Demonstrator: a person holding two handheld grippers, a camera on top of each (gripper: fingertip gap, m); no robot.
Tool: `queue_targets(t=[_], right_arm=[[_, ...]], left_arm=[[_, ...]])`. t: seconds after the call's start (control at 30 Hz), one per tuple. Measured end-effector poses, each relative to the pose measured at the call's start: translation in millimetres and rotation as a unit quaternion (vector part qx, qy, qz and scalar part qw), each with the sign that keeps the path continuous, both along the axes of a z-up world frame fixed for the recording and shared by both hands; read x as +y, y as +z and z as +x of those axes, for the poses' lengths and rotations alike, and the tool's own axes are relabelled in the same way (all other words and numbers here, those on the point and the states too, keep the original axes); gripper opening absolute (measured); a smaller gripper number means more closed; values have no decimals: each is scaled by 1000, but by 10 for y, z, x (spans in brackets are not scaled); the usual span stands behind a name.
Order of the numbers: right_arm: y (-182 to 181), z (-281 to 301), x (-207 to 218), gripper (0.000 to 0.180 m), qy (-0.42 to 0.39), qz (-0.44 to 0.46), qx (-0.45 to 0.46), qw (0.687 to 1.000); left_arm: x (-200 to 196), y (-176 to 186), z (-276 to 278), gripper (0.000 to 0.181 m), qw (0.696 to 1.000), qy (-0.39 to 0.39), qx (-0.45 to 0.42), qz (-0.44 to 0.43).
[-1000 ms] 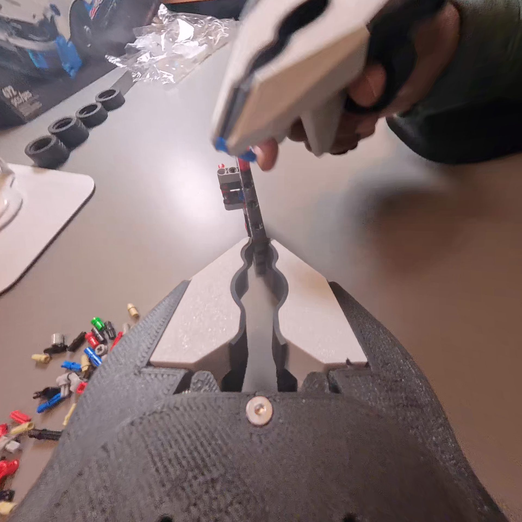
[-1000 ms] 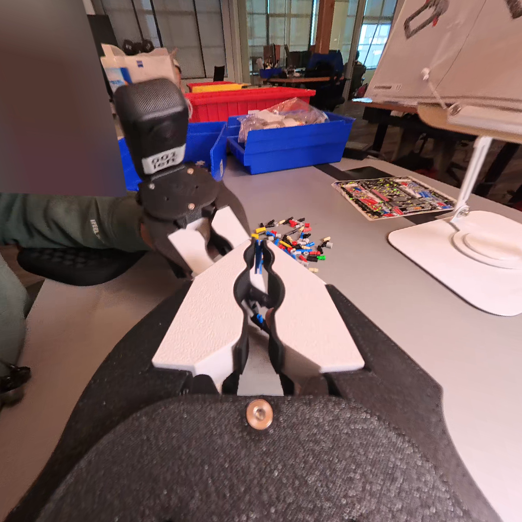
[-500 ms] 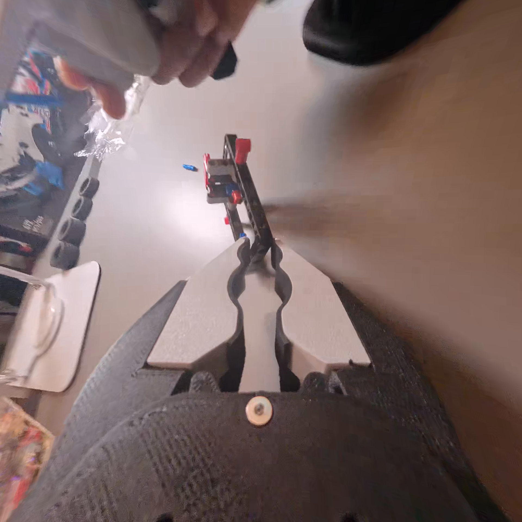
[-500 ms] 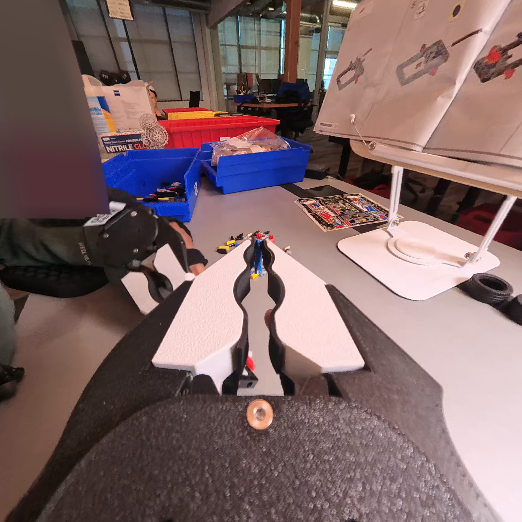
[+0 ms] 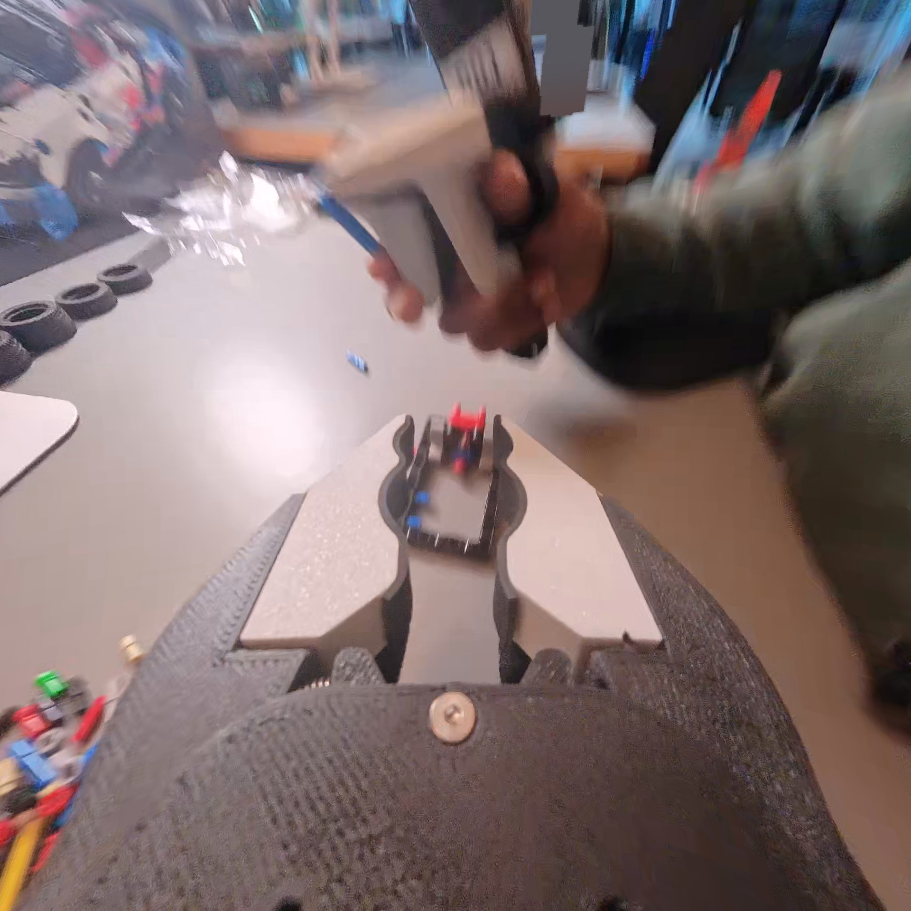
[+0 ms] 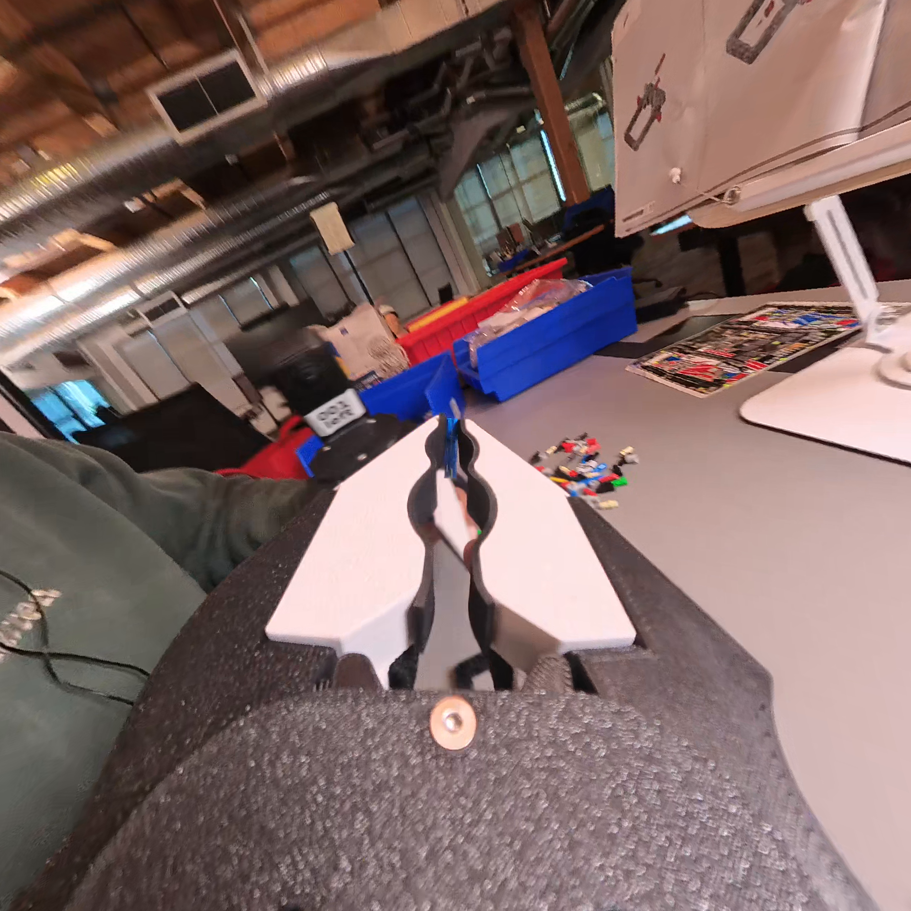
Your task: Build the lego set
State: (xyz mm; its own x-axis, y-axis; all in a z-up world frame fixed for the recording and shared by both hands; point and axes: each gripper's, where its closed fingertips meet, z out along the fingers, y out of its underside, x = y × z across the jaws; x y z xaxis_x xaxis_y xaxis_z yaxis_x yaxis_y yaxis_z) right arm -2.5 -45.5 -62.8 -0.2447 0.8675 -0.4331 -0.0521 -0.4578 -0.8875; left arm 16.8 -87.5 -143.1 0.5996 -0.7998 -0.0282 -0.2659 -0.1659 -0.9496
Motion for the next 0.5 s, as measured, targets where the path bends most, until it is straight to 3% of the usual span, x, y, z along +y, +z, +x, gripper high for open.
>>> queue_targets(t=[0.03,0.1,0.2,0.33,0.5], right_arm=[[33,-14,-41,2,5,-12,13,1000],[66,-71,-127,2,6,-19,30,999],[63,-164,-285,2,6,-2,40,999],[30,-200,-354,2,5,13,40,999],[-22,-138,-326,1,29,61,21,998]], left_arm=[[44,175,-8,30,998,12,-67,-9],[135,439,-43,31,983,35,-174,-34],[200,587,-109,26,970,61,-232,-37],[121,676,-164,4,971,56,-234,-14],[79,661,-251,2,980,52,-191,4]])
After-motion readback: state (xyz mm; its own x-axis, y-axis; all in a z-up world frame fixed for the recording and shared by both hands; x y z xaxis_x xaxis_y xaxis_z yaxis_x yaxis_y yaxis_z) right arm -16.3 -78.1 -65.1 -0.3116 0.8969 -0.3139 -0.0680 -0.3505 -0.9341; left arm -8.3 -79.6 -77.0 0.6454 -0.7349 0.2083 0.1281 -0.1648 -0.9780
